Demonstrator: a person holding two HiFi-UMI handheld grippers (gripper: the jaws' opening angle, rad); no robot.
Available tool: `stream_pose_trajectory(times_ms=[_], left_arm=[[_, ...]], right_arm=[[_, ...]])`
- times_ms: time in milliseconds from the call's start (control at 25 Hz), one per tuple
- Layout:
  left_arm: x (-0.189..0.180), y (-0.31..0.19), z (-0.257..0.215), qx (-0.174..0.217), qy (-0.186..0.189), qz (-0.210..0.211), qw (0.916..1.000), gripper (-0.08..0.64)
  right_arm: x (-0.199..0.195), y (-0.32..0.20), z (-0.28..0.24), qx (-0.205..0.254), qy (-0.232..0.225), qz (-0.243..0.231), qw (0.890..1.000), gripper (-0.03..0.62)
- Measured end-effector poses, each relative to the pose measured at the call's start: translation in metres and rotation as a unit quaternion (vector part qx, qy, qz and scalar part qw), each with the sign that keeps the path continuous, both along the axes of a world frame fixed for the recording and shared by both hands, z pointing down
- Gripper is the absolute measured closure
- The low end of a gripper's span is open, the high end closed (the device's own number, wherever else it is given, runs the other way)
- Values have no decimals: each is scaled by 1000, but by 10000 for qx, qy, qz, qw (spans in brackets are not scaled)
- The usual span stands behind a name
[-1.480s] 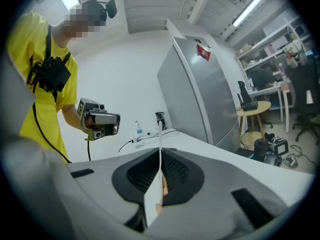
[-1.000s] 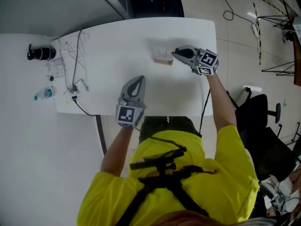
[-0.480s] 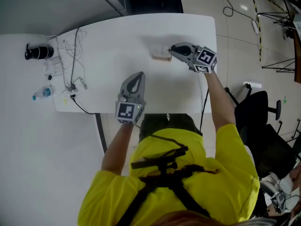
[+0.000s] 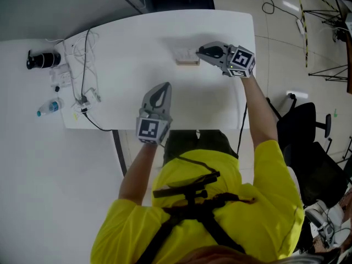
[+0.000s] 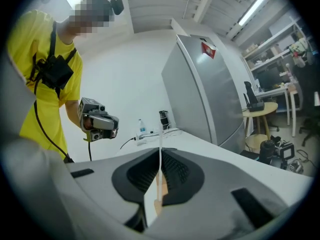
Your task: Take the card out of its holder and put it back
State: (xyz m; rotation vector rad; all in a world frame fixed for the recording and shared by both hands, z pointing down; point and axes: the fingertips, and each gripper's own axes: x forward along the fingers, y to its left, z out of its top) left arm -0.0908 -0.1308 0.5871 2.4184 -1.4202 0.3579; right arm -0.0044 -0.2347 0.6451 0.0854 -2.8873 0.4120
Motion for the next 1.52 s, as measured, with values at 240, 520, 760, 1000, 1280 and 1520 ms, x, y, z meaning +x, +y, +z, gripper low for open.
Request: stream_pose_trajectory(times_ms=[240, 520, 760, 1000, 1280, 1520], left_arm=[[-1, 3, 2, -22, 27, -51, 10000, 558], [7, -1, 23, -148, 88, -126, 9998, 558], [15, -5, 23, -30, 110, -81, 9999, 558], [6, -11, -41, 346, 148, -140, 9992, 558], [-5, -8, -117, 832, 271, -235, 9959, 558], [-4, -11, -131, 840, 360, -318, 9953, 558]], right_arm=[[0, 3, 15, -115, 76, -65, 9999, 574], [7, 6, 40, -283, 121, 505, 9982, 529], [20, 9, 41, -329, 125, 1175, 9924, 528], [53, 19, -61, -229, -536, 2188, 9740, 528], [87, 51, -177, 52, -957, 3531, 9306, 557], [89, 76, -195, 388, -242, 4404, 8966, 589]])
